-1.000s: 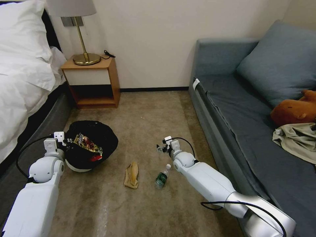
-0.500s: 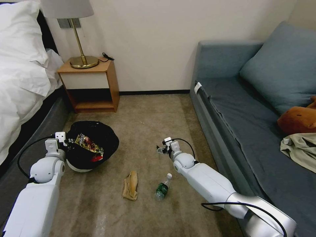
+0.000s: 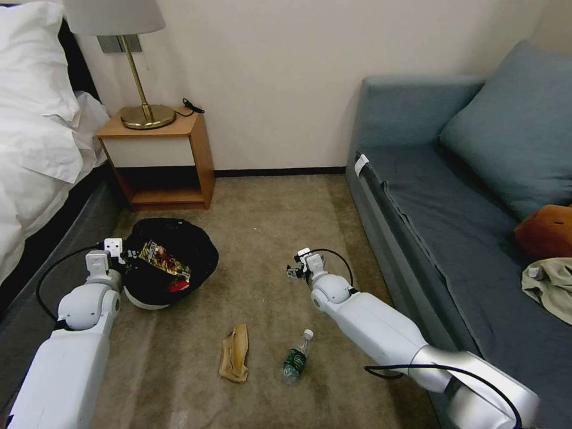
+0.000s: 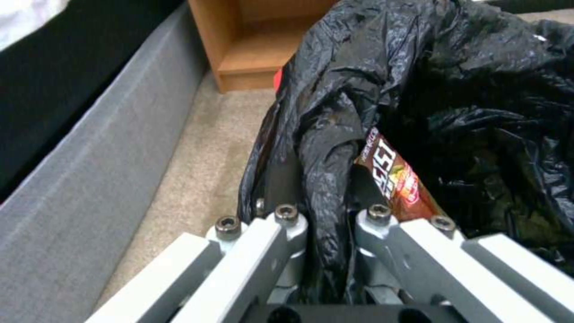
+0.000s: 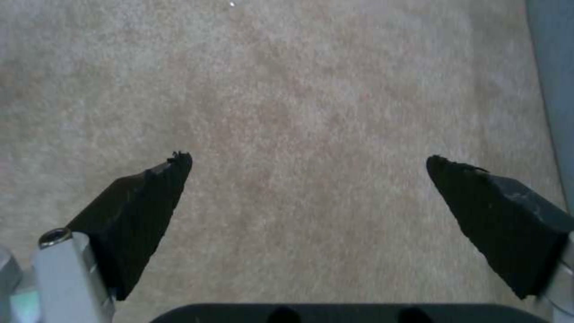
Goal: Pick up the trash bin, then pick up the garbage on the floor and place it into the trash bin.
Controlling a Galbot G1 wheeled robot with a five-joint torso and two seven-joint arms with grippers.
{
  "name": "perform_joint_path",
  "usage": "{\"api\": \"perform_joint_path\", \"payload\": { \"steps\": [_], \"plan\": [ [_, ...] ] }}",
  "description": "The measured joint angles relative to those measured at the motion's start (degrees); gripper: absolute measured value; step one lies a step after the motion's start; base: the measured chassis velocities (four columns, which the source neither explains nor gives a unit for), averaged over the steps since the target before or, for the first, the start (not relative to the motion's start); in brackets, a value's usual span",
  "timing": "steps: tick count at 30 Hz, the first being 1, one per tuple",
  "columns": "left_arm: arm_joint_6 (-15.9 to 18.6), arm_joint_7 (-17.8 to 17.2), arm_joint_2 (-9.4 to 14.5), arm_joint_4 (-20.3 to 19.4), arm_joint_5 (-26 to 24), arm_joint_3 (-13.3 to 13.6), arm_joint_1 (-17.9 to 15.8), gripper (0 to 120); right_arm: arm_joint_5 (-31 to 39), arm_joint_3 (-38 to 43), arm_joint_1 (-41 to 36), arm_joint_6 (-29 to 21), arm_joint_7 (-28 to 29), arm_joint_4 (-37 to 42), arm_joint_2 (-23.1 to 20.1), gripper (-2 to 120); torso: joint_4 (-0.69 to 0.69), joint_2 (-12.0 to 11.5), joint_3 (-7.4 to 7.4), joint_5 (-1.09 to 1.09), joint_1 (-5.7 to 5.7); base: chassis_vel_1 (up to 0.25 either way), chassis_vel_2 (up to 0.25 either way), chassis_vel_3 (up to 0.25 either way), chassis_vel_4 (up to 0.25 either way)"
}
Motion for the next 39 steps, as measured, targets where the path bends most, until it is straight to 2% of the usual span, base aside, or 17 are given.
{"api": "perform_joint_path", "payload": {
  "steps": [3, 6, 7, 9, 10, 11, 13, 14, 15, 18, 27, 39],
  "plan": [
    [0.1, 0.0, 0.0, -0.2, -0.1, 0.2, 0.0, 4, 3.7, -0.6, 1.2, -3.0, 2.3, 1.4, -0.3, 100, 0.0, 0.0, 0.0, 0.0, 0.0, 0.0, 0.0, 0.0, 0.0],
    [0.3, -0.1, -0.4, -0.4, -0.1, 0.6, 0.1, 4, 18.1, -2.4, 4.0, -12.9, 14.5, 8.0, -1.1, 100, 0.0, 0.0, 0.0, 0.0, 0.0, 0.0, 0.0, 0.0, 0.0],
    [0.3, -0.1, -0.4, -0.4, -0.1, 0.6, 0.1, 4, 18.1, -2.4, 4.0, -12.9, 14.5, 8.0, -1.1, 100, 0.0, 0.0, 0.0, 0.0, 0.0, 0.0, 0.0, 0.0, 0.0],
    [0.3, -0.2, -0.6, -0.4, -0.2, 0.9, 0.2, 4, 32.6, -4.2, 5.6, -17.8, 26.1, 13.5, -1.5, 100, 0.0, 0.0, 0.0, -0.01, 0.0, 0.0, 0.0, 0.0, 0.0],
    [0.3, -0.2, -0.7, -0.4, -0.2, 1.0, 0.3, 4, 37.3, -4.8, 6.2, -18.0, 29.8, 15.3, -1.5, 100, 0.0, 0.0, 0.0, -0.01, 0.0, 0.0, 0.0, 0.0, 0.0],
    [0.3, -0.2, -0.7, -0.4, -0.2, 1.0, 0.3, 4, 37.3, -4.8, 6.2, -18.0, 29.8, 15.3, -1.5, 100, 0.0, 0.0, 0.0, -0.01, 0.0, 0.0, 0.0, 0.0, 0.0],
    [0.3, -0.4, -0.7, -0.4, -0.1, 1.2, 0.4, 4, 47.4, -5.7, 6.7, -18.6, 38.3, 18.4, -0.8, 100, 0.0, 0.0, 0.0, -0.01, 0.0, 0.0, 0.0, 0.0, 0.0],
    [0.3, -0.4, -0.7, -0.4, -0.1, 1.3, 0.4, 4, 49.5, -5.8, 6.6, -18.6, 40.6, 18.9, -0.4, 100, 0.01, 0.0, 0.0, 0.0, 0.0, 0.0, 0.0, 0.0, 0.0],
    [0.3, -0.4, -0.7, -0.4, -0.1, 1.3, 0.4, 4, 49.5, -5.8, 6.6, -18.6, 40.6, 18.9, -0.4, 100, 0.01, 0.0, 0.0, 0.0, 0.0, 0.0, 0.0, 0.0, 0.0],
    [0.3, -0.4, -0.6, -0.5, -0.1, 1.4, 0.9, 4, 57.0, -5.9, 4.3, -18.6, 50.6, 20.7, 0.5, 100, 0.01, 0.0, 0.0, 0.0, 0.0, 0.0, 0.0, 0.0, 0.0],
    [0.3, -0.4, -0.3, -0.5, 0.1, 1.9, 1.5, 4, 58.6, -3.7, -4.1, -17.3, 56.3, 23.4, -1.5, 100, -0.01, 0.0, 0.0, 0.0, 0.0, 0.0, 0.0, 0.0, 0.0],
    [0.6, -0.5, -1.9, -0.6, 1.7, 4.6, 0.4, 4, 55.0, -1.4, -10.3, -15.7, 56.1, 25.0, -0.5, 100, -0.01, 0.0, -0.01, 0.01, 0.0, 0.0, 0.0, 0.0, 0.0]
  ]
}}
